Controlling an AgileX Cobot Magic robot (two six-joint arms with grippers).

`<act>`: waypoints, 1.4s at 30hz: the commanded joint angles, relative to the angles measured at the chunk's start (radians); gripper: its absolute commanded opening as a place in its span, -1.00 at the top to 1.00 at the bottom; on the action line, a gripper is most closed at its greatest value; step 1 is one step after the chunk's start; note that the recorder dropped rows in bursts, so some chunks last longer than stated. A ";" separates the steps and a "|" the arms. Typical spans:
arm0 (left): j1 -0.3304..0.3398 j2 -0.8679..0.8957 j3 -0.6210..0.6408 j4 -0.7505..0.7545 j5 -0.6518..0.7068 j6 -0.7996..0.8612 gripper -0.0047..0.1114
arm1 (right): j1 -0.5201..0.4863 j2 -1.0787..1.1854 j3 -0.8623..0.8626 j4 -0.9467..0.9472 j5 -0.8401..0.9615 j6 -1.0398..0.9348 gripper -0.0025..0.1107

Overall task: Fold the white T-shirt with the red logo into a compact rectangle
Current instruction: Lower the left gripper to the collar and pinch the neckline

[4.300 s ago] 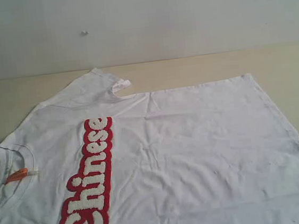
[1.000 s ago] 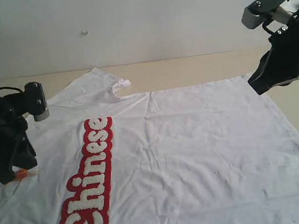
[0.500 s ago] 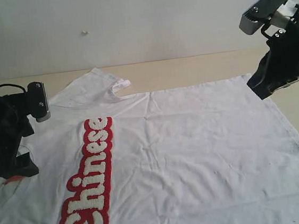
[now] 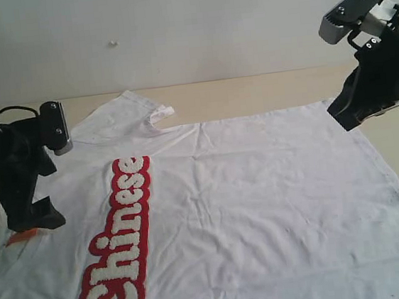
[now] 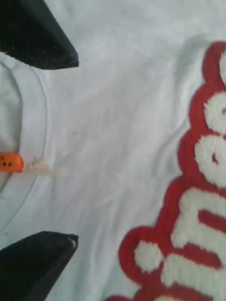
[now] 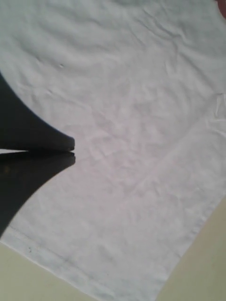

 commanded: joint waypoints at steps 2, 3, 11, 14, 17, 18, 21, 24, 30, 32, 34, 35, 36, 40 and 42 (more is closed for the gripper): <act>0.000 0.004 -0.007 -0.030 0.117 0.170 -0.67 | 0.002 0.000 -0.003 0.013 -0.013 -0.007 0.96; 0.000 0.004 -0.007 -0.022 0.122 0.169 -0.67 | 0.002 0.000 -0.003 0.020 -0.013 -0.007 0.96; 0.000 0.004 -0.007 0.036 0.116 0.128 -0.67 | 0.002 0.000 -0.003 0.033 -0.013 -0.007 0.96; 0.000 -0.003 -0.007 0.157 0.113 0.066 -0.67 | 0.002 0.000 -0.003 0.033 -0.011 -0.007 0.96; 0.000 -0.013 -0.007 0.384 0.107 -0.057 -0.67 | 0.002 0.000 -0.003 0.033 -0.011 -0.007 0.96; 0.000 -0.015 -0.007 0.435 0.116 -0.088 -0.67 | 0.002 0.000 -0.003 0.035 -0.011 -0.007 0.96; 0.000 -0.015 -0.007 0.457 0.137 -0.057 -0.67 | 0.002 0.000 -0.003 0.035 -0.011 -0.007 0.96; 0.015 -0.015 -0.004 0.455 0.120 -0.039 -0.67 | 0.002 0.000 -0.003 0.035 -0.011 -0.007 0.96; 0.154 -0.015 -0.004 0.296 0.138 0.116 -0.67 | 0.002 0.000 -0.003 0.035 -0.018 -0.009 0.96; 0.177 -0.015 -0.004 0.222 0.132 0.181 -0.67 | 0.002 0.000 -0.003 0.033 -0.019 -0.009 0.96; 0.177 -0.015 -0.004 0.209 0.130 0.205 -0.67 | 0.002 0.000 -0.003 0.029 -0.019 -0.009 0.96; 0.177 -0.015 -0.004 0.209 0.130 0.205 -0.67 | 0.002 0.000 -0.003 0.029 -0.019 -0.009 0.96; 0.177 -0.015 0.003 0.206 0.126 0.205 -0.67 | 0.002 0.000 -0.003 0.029 -0.019 -0.009 0.96; 0.177 -0.015 0.071 0.205 0.067 0.232 -0.67 | 0.002 0.000 -0.003 0.029 -0.019 -0.009 0.96; 0.177 -0.015 0.102 0.205 0.028 0.245 -0.67 | 0.002 0.000 -0.003 0.029 -0.018 -0.009 0.96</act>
